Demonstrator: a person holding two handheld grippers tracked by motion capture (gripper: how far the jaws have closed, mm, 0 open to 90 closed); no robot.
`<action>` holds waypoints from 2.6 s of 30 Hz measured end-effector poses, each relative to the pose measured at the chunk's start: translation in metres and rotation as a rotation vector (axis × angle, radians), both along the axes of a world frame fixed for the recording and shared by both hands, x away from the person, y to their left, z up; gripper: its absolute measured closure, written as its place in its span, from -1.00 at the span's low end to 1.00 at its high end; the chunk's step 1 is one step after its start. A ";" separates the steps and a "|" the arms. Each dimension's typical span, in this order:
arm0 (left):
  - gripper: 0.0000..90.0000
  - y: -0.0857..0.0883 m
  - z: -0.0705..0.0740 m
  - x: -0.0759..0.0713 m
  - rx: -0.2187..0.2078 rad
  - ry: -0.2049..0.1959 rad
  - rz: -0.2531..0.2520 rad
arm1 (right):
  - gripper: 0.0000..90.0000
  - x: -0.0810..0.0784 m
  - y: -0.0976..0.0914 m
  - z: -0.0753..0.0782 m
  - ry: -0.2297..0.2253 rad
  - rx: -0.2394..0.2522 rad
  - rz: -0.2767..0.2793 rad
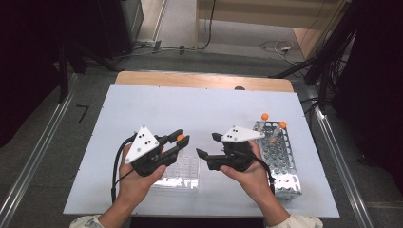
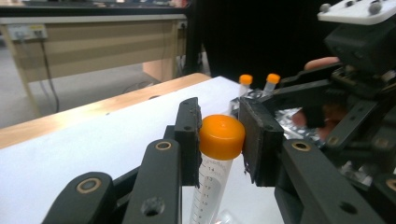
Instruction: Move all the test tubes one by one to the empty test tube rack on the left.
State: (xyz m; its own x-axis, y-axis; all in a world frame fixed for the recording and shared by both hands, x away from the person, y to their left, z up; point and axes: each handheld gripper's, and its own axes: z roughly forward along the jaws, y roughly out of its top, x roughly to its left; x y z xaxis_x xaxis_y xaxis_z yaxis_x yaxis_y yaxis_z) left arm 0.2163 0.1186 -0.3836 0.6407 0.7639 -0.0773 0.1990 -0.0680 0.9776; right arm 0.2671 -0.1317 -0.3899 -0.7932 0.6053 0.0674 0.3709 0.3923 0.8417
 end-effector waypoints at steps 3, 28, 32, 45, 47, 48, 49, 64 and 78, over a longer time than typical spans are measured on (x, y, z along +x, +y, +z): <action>0.58 0.008 -0.005 0.000 -0.002 0.013 0.018 | -0.43 0.000 -0.005 -0.002 0.003 -0.002 -0.015; 0.58 0.021 -0.044 0.001 0.049 0.090 0.064 | -0.43 -0.002 -0.011 -0.011 0.014 -0.021 -0.033; 0.58 0.020 -0.049 0.001 0.064 0.100 0.066 | -0.43 -0.002 -0.011 -0.011 0.014 -0.022 -0.032; 0.43 0.019 -0.055 0.000 0.079 0.115 0.055 | -0.43 -0.001 -0.012 -0.011 0.020 -0.022 -0.036; 0.32 0.018 -0.054 0.000 0.074 0.118 0.046 | -0.43 -0.001 -0.012 -0.011 0.019 -0.023 -0.037; 0.26 0.018 -0.053 0.000 0.068 0.119 0.039 | -0.43 -0.001 -0.013 -0.011 0.020 -0.023 -0.038; 0.19 0.018 -0.052 -0.001 0.061 0.119 0.036 | -0.43 -0.002 -0.013 -0.011 0.021 -0.022 -0.039; -0.39 0.010 -0.036 0.004 -0.009 0.129 0.045 | -0.43 0.002 -0.033 -0.007 -0.002 -0.006 -0.106; -0.47 0.009 -0.038 0.011 -0.020 0.155 0.073 | -0.43 0.012 -0.085 -0.007 -0.020 0.004 -0.264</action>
State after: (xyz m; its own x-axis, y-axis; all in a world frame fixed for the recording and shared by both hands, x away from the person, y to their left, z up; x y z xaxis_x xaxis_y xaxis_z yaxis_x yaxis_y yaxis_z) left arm 0.2276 0.1275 -0.4213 0.5624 0.8055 -0.1867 0.3514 -0.0285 0.9358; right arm 0.2790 -0.2169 -0.3970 -0.6089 0.7913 0.0559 0.4431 0.2808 0.8514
